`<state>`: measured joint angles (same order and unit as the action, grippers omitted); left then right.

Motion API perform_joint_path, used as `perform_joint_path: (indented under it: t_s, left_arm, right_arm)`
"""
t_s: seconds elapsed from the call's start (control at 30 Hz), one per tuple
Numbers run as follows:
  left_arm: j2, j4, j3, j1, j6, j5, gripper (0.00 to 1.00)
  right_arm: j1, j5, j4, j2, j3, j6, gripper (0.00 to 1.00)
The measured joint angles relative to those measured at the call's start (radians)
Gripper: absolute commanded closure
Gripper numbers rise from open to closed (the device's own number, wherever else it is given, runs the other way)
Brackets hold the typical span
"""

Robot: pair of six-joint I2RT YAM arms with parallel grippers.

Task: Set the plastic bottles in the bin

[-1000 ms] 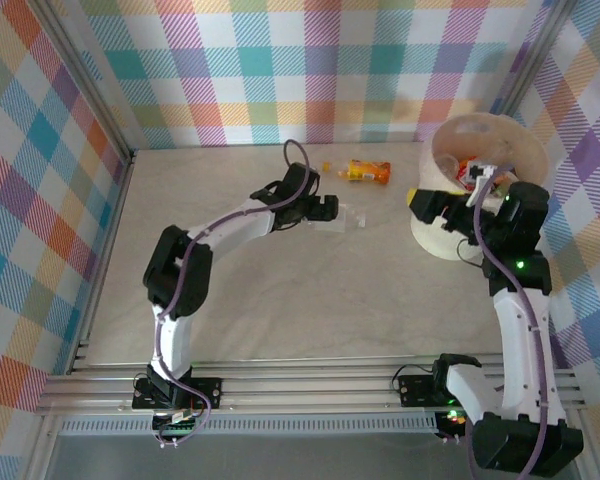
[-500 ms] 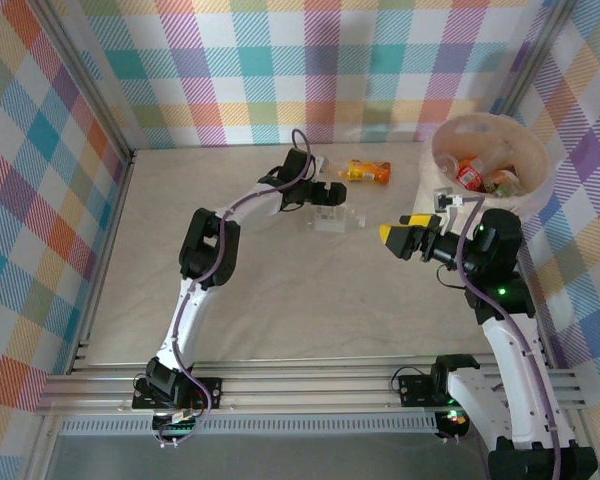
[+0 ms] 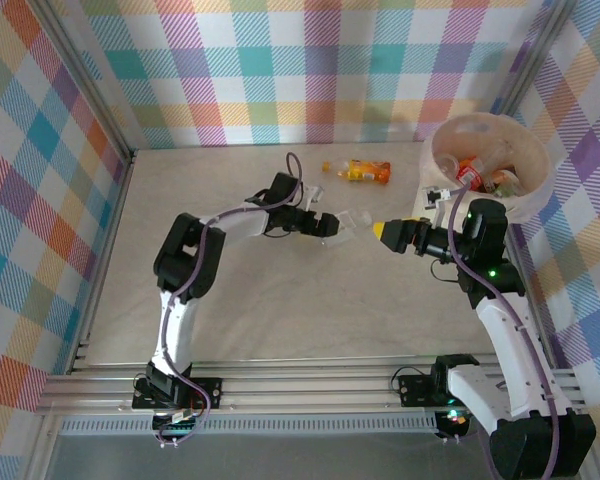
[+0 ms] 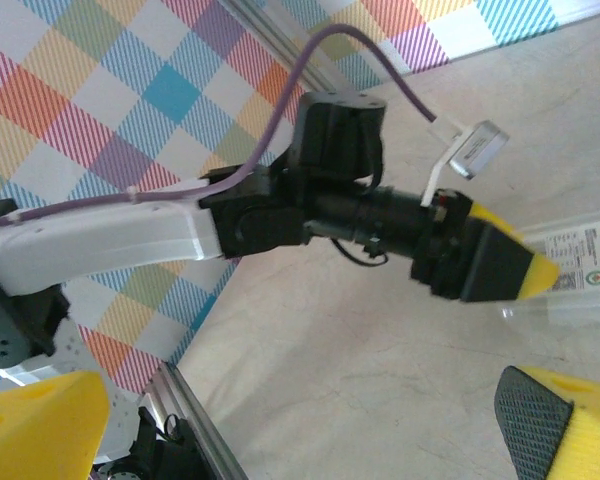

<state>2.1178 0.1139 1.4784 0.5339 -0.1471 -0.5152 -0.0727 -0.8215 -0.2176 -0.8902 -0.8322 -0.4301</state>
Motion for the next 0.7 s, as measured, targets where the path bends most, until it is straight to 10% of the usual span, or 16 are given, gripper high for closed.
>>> perform_joint_path:
  t_s: [0.37, 0.7]
  left_arm:
    - [-0.192, 0.072, -0.103, 0.237, 0.066, 0.383, 0.00]
    - [-0.015, 0.421, 0.253, 0.378, -0.086, 0.734, 0.00]
  right_arm:
    - [-0.001, 0.031, 0.004, -0.029, 0.000, -0.016, 0.00]
    - [-0.001, 0.055, 0.016, -0.036, 0.000, -0.035, 0.00]
